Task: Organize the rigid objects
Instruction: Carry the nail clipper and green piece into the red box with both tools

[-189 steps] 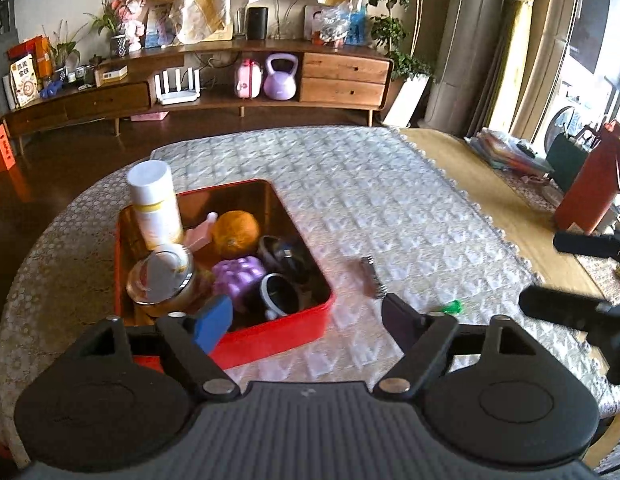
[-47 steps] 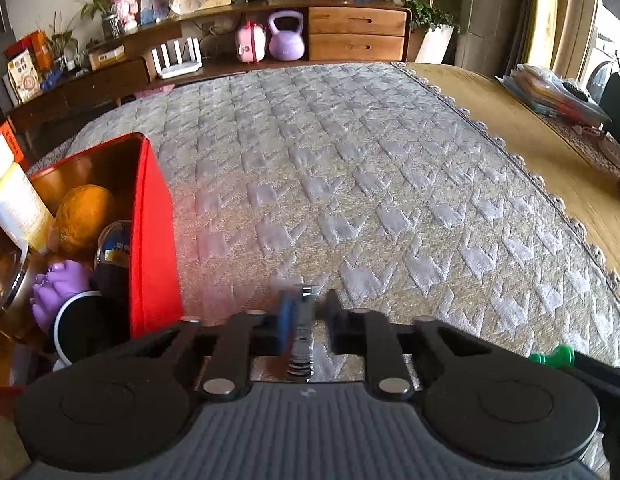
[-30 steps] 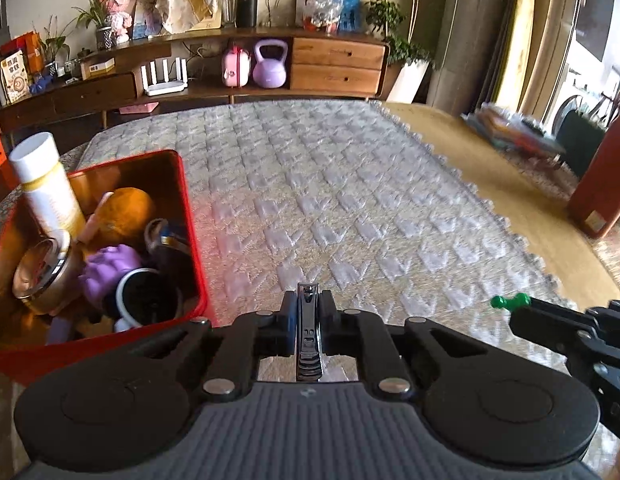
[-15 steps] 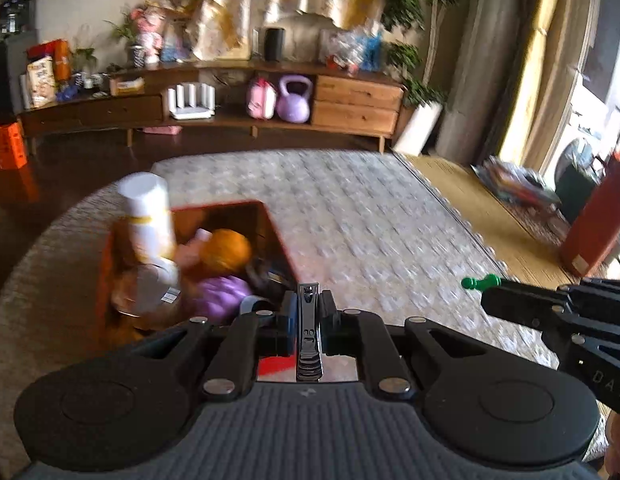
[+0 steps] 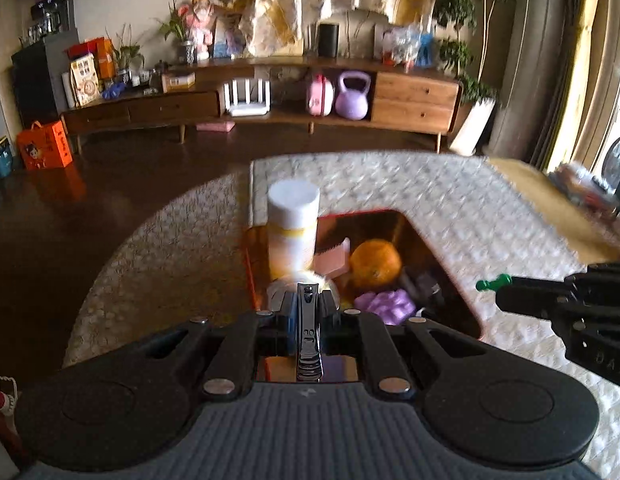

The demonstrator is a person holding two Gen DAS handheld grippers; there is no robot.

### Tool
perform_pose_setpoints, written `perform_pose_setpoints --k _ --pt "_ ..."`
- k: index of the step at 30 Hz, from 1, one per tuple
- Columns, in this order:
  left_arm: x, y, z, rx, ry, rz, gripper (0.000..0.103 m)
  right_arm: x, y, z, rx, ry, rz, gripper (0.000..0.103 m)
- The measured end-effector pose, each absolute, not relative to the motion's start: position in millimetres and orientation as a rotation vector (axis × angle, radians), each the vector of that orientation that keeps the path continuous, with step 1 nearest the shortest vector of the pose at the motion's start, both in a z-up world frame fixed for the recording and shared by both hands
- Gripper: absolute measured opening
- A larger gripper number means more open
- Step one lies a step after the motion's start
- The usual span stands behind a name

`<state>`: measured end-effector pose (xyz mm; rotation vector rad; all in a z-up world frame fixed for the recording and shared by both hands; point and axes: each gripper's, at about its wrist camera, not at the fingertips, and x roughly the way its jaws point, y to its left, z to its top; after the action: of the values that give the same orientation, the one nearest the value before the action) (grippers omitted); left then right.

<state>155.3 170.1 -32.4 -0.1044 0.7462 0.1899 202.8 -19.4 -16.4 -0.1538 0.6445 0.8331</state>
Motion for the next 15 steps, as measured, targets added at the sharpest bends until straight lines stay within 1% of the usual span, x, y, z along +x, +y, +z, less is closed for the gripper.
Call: perform_pose_setpoints --k 6,13,14,15 --pt "163.0 171.0 -66.3 -0.118 0.808 0.145 0.011 210.2 2.0 -38.4 -0.183 0.695 0.841 0.004" --pt "174.6 160.0 -93.7 -0.091 0.847 0.107 0.011 218.5 5.3 -56.1 -0.187 0.745 0.82 0.005" --pt "176.5 160.9 -97.6 -0.095 0.856 0.109 0.011 218.1 4.9 -56.4 -0.187 0.746 0.82 0.009" --pt "178.4 162.2 -100.8 -0.104 0.864 0.109 0.011 217.4 4.3 -57.2 -0.191 0.751 0.817 0.01"
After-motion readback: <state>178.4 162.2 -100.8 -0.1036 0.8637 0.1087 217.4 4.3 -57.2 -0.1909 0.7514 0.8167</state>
